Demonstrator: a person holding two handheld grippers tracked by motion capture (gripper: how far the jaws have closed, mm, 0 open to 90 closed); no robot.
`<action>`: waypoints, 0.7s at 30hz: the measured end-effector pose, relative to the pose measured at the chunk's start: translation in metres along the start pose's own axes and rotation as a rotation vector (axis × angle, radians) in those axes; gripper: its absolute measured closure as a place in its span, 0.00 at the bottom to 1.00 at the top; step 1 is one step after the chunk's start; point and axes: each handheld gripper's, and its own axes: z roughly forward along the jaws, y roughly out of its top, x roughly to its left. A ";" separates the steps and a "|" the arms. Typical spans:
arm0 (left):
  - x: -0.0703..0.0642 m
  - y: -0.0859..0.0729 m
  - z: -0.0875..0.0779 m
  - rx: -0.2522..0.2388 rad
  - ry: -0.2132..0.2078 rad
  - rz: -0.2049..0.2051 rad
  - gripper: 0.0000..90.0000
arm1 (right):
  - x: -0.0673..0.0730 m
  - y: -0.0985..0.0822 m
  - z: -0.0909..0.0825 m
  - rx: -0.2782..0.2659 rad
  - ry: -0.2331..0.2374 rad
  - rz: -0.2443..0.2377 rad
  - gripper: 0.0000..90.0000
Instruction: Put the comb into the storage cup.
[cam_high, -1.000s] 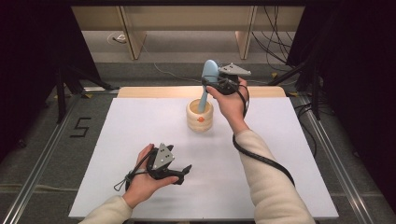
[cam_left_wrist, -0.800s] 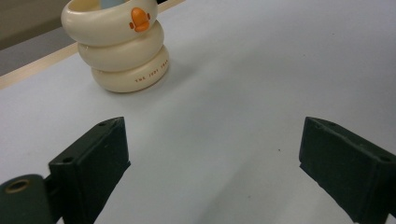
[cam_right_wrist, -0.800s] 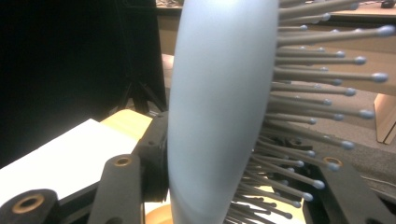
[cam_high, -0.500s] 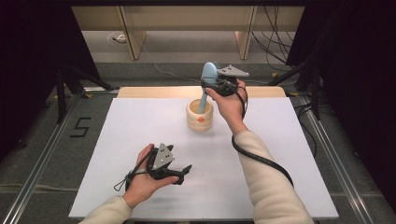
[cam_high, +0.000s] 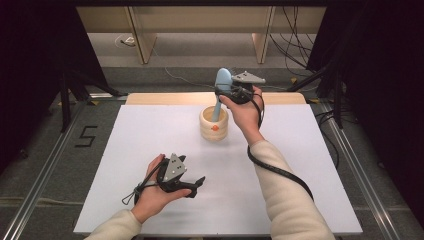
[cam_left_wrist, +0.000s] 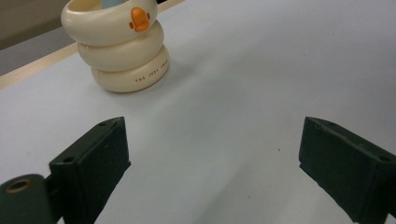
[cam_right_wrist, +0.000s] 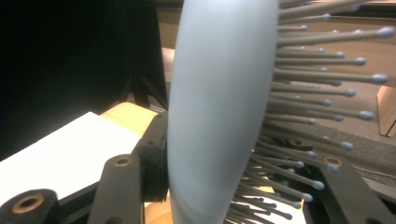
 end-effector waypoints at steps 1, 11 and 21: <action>0.000 0.000 0.000 0.001 0.000 0.000 0.09 | 0.000 0.000 0.000 0.001 0.000 0.001 0.55; 0.000 0.000 0.000 0.000 0.000 0.001 0.09 | 0.000 -0.005 0.003 0.011 0.001 0.008 0.55; 0.000 0.000 0.000 0.000 0.000 0.000 0.09 | 0.002 -0.009 0.006 0.019 -0.002 0.002 0.55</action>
